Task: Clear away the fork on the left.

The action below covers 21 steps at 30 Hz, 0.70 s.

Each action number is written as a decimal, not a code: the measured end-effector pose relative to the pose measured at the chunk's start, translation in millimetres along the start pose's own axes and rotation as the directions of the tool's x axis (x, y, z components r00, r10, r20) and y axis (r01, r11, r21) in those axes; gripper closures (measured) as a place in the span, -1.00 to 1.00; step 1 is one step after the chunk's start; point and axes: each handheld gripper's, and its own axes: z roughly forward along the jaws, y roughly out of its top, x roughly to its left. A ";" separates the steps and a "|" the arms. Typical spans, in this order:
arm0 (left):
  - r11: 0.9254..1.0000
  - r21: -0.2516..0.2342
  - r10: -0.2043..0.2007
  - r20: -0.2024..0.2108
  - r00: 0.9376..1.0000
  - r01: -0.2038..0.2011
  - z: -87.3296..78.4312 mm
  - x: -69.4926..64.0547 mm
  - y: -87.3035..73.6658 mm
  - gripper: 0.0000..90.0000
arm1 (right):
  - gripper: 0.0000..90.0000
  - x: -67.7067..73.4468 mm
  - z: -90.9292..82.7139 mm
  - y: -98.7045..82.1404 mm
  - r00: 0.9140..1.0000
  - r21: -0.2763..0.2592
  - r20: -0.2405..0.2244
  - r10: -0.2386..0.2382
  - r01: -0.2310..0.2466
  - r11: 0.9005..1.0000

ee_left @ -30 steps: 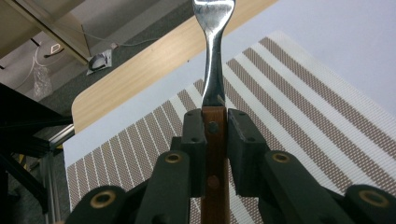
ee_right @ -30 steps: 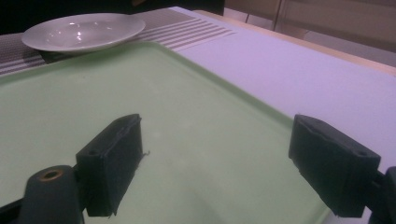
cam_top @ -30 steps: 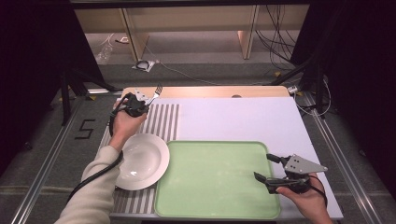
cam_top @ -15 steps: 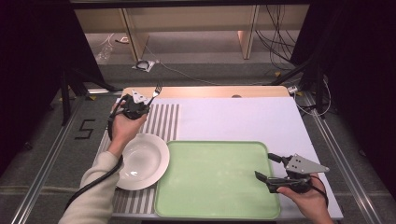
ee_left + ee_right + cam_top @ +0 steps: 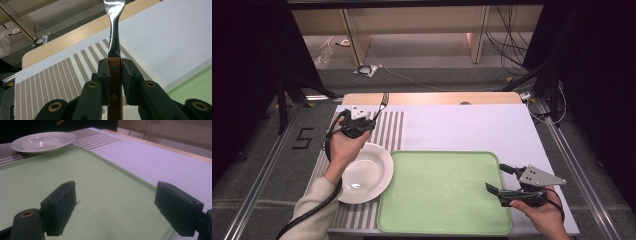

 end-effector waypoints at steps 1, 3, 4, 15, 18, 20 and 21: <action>1.000 0.004 0.004 0.006 1.000 -0.004 -2.5 -3.6 -0.8 0.72 | -0.59 -0.1 0.9 -0.5 1.000 -0.010 -0.004 0.003 -0.003 1.000; 1.000 0.007 0.006 0.016 1.000 -0.007 -7.1 -11.1 -2.6 0.72 | -0.59 0.5 0.7 -0.2 1.000 -0.017 -0.005 0.005 -0.005 1.000; 1.000 0.012 0.006 0.018 1.000 -0.007 -9.3 -14.7 -3.7 0.72 | -0.59 0.4 -0.5 0.3 1.000 -0.008 -0.001 0.000 0.000 1.000; 0.999 0.034 -0.002 0.059 0.998 0.000 -27.0 -51.4 -19.0 0.72 | -0.59 -1.6 -1.6 -0.4 1.000 -0.029 -0.001 0.004 -0.004 1.000; 0.999 0.037 -0.008 0.072 0.997 0.005 -31.8 -58.5 -22.1 0.72 | -0.58 -1.4 -2.5 -0.1 1.000 -0.027 -0.001 0.007 -0.007 1.000; 0.999 0.039 -0.011 0.087 0.996 0.007 -35.3 -63.5 -24.2 0.72 | -0.58 -1.3 -4.6 0.3 1.000 -0.019 0.002 0.002 -0.002 1.000; 0.999 0.040 -0.014 0.091 0.996 0.011 -37.2 -65.9 -25.3 0.72 | -0.58 -1.3 -4.6 0.3 1.000 -0.019 0.002 0.002 -0.002 1.000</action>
